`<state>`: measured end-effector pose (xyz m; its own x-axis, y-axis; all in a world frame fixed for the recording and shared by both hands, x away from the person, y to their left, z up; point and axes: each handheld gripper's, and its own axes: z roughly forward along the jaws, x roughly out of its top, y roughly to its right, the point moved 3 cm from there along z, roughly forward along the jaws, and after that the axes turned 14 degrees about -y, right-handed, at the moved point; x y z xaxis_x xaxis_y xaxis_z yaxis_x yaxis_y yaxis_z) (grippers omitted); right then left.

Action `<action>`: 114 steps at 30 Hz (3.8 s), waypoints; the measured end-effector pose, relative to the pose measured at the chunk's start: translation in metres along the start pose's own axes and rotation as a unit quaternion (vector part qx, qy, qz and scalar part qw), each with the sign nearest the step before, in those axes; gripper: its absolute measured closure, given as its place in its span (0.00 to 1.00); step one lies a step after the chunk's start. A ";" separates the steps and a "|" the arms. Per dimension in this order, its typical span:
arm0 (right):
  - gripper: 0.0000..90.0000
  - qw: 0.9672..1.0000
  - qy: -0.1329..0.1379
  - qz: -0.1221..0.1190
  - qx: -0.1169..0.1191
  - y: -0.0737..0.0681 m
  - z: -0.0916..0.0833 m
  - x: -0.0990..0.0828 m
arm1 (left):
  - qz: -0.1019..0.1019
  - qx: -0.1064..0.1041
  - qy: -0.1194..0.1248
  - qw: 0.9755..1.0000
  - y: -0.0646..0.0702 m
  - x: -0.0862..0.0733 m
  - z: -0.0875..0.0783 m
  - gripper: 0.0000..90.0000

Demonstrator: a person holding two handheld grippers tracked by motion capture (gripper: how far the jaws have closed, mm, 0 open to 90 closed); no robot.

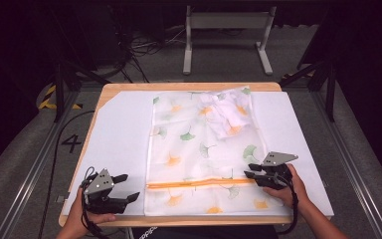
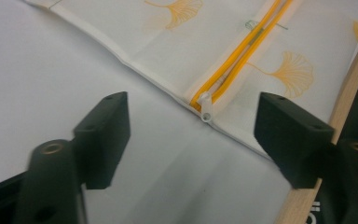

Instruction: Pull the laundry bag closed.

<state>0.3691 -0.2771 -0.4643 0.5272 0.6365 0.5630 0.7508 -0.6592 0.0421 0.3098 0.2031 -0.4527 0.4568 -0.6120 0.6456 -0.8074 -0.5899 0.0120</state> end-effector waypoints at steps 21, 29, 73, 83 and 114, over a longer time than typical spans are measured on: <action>0.28 0.995 0.064 -0.075 0.006 -0.048 -0.012 0.055 | -0.021 0.033 0.025 0.999 0.001 -0.014 -0.001 0.36; 0.66 0.991 0.079 -0.096 0.047 -0.079 -0.001 0.094 | 0.055 0.006 0.002 0.998 0.021 -0.008 0.004 0.96; 0.96 0.955 -0.044 -0.261 0.136 -0.216 0.116 0.198 | 0.092 -0.041 -0.044 0.994 0.034 -0.002 0.037 1.00; 0.91 0.959 -0.051 -0.252 0.121 -0.199 0.105 0.184 | 0.087 -0.047 -0.042 0.994 0.033 -0.003 0.037 1.00; 0.80 0.968 -0.089 -0.207 0.111 -0.203 0.116 0.195 | 0.088 -0.049 -0.038 0.994 0.033 -0.004 0.037 1.00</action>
<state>0.3650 0.0272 -0.4588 0.2084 0.8993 0.3845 0.9691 -0.2430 0.0433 0.2955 0.1666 -0.4828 0.3291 -0.7416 0.5846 -0.9083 -0.4179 -0.0188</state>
